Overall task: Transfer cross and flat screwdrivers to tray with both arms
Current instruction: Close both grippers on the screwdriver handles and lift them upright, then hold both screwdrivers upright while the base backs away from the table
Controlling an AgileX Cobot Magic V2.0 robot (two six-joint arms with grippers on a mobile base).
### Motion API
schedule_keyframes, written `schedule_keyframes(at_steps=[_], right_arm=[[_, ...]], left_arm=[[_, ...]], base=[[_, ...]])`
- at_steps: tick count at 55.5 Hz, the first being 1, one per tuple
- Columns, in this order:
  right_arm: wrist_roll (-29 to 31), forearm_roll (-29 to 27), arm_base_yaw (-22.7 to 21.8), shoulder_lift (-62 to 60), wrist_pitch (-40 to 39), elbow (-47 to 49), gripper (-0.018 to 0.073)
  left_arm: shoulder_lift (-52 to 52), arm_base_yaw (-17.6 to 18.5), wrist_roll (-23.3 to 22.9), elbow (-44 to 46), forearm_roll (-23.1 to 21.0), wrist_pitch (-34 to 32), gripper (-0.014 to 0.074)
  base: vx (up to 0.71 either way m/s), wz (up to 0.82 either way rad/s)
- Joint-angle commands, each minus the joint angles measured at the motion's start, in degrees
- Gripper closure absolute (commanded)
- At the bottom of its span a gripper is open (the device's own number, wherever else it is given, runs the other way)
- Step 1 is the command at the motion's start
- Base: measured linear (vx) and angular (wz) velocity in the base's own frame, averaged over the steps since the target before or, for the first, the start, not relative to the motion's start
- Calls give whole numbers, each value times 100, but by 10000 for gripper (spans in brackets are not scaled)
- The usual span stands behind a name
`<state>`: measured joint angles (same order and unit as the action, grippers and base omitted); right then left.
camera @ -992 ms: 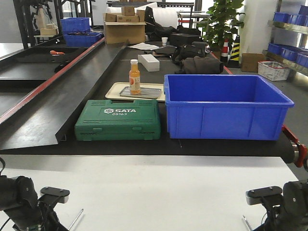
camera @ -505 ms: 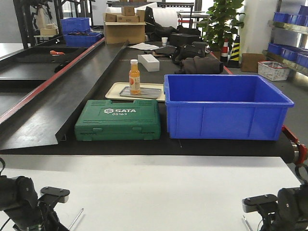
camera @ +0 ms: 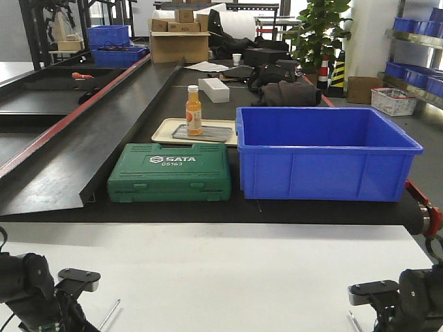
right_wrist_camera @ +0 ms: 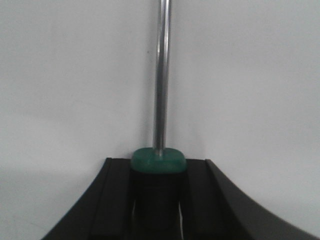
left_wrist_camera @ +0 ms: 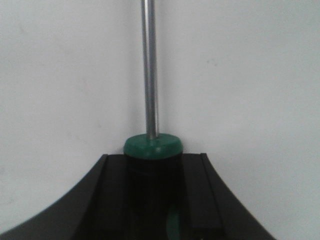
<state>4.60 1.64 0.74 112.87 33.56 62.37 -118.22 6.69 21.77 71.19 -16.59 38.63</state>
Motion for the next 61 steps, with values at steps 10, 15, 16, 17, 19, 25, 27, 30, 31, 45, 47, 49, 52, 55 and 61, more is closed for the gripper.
schedule_keyframes(at_steps=[10,15,16,17,19,25,27,30,31,45,47,49,52,55,61], right_arm=[[54,-327,36,-1350,-346,106,570],[103,-321,201,-1903,-400,106,570],[113,-319,241,-1995,-421,106,570],[113,-306,286,-2089,-455,106,569],[107,-306,403,-2320,-533,106,568],[-176,-327,760,-2916,-826,106,568],[-300,-342,844,-3077,-907,112,568],[-460,-350,982,-3351,-1055,112,568],[-525,-350,1017,-3424,-1074,112,568],[-617,-425,1330,-4647,-1236,112,568],[-617,-442,1330,-4799,-1295,112,568],[-617,-442,1330,-4961,-1337,112,568],[-617,-458,1330,-5109,-1343,112,568],[-617,-518,1330,-5216,-1338,112,568],[-601,-561,1357,-5246,-1282,236,567]], left_arm=[[1136,24,-55,69,-270,-339,599],[1654,24,-55,69,-434,-425,599],[1744,24,-55,69,-478,-455,599],[1834,24,-55,69,-513,-488,599],[2022,24,-55,69,-619,-593,599],[2680,24,-55,69,-916,-844,599],[2913,24,-55,69,-985,-882,599],[3201,24,-55,69,-1019,-902,599],[3340,24,-41,69,-1019,-902,599],[4888,24,-65,55,-1013,-876,599],[5129,24,-61,11,-1013,-882,599],[5318,24,-61,-49,-1013,-934,599],[5572,24,-61,-158,-1013,-971,599],[5762,24,-61,-271,-1018,-949,599],[5975,24,-158,-535,-1030,-924,599]], base=[[0,0],[0,0],[0,0],[0,0],[0,0],[0,0],[0,0],[0,0],[0,0],[0,0],[0,0],[0,0],[0,0],[0,0],[0,0]])
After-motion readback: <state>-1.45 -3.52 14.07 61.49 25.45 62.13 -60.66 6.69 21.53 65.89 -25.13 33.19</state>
